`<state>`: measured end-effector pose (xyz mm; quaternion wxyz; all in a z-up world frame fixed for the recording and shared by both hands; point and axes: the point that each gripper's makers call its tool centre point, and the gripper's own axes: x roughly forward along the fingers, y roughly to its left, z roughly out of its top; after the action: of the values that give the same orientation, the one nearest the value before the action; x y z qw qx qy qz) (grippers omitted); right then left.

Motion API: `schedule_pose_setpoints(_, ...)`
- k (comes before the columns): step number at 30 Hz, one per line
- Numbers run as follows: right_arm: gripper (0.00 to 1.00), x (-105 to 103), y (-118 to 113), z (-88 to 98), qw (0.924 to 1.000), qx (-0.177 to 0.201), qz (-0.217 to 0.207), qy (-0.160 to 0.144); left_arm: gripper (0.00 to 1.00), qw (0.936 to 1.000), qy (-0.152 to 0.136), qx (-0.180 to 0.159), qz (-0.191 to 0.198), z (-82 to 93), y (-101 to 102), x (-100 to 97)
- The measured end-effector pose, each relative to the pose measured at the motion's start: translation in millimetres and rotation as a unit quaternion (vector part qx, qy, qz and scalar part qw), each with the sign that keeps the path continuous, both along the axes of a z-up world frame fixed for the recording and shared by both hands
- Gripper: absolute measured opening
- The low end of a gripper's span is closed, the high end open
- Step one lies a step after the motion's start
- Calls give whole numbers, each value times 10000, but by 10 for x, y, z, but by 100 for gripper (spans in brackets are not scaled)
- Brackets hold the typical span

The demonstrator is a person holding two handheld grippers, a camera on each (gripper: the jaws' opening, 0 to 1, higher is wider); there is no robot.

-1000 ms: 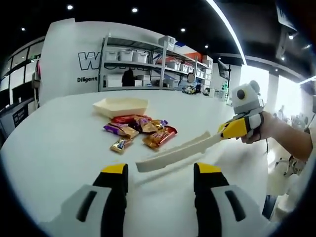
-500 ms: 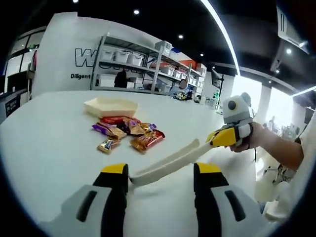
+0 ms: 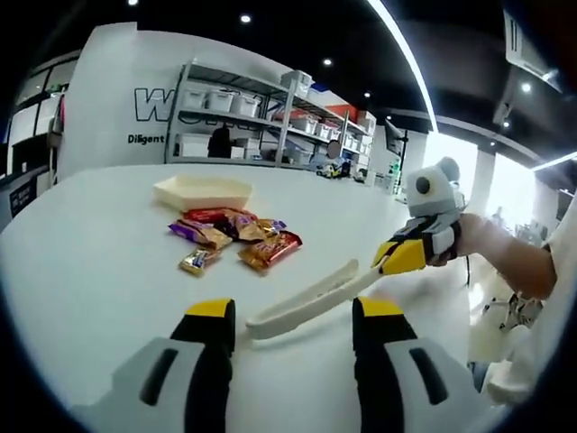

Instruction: Place the target food into the container with the food tongs after gripping and lifting it, then release it inside without dropping or visibly crushing the food.

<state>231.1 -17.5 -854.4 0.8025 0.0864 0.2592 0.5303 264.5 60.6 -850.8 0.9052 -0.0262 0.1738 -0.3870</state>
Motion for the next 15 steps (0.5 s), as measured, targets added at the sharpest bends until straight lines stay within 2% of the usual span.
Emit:
schedule_pose_setpoints(4,0,-12,-14,-14,9997,-210,111,-87,51,10000,60,34,-4,-35,4,3)
schedule_pose_setpoints(9,0,-11,-55,-85,9945,-782,381,-578,51,9999,52,82,-93,-46,-25,-19)
schedule_pose_setpoints(15,0,-30,-51,-109,9881,-1087,568,-930,52,9999,20,132,-107,-48,-18,-15)
